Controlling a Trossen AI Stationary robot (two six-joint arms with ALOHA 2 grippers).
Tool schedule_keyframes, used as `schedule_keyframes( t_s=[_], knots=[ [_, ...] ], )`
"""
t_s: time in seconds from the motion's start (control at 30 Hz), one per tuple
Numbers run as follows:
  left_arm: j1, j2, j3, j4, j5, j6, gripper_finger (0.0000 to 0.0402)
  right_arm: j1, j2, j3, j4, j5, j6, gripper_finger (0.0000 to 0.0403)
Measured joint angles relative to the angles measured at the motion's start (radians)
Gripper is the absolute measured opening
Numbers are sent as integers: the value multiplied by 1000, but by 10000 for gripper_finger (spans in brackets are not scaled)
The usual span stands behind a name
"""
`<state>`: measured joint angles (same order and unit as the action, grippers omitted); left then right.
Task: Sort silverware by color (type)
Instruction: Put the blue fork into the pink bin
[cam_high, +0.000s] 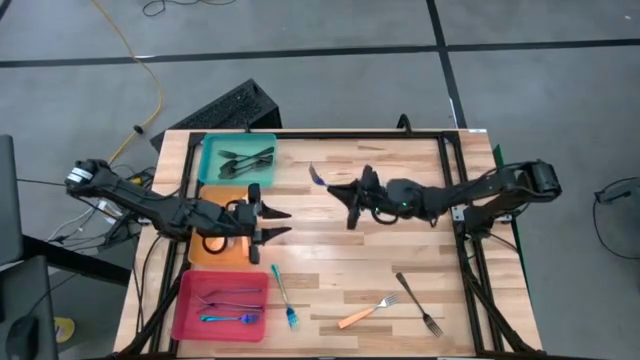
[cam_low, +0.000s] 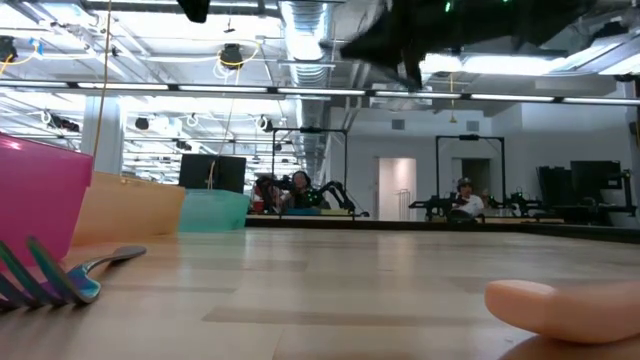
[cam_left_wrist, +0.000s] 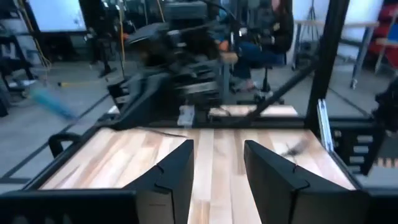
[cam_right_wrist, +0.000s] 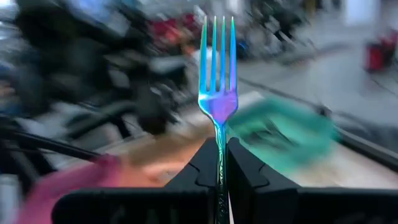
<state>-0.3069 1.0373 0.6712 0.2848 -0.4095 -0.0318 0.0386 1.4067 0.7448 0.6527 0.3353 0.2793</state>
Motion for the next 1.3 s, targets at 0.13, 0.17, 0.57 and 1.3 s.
schedule_keyframes(
  t_s=[0.13, 0.17, 0.57, 1.3],
  knots=[
    [35, 36, -28, 118, 8, -3, 126, 45, 0, 2, 146, -66, -50, 36],
    [42, 48, -31, 151, 14, 1, 126, 51, 4, 2, 179, -80, -52, 36],
    [129, 240, -34, 504, 186, 52, 126, 91, 9, 3, 281, -184, -146, 36],
    [209, 424, 44, 815, 362, 28, 198, 117, 9, 3, 304, -210, -213, 36]
  ],
)
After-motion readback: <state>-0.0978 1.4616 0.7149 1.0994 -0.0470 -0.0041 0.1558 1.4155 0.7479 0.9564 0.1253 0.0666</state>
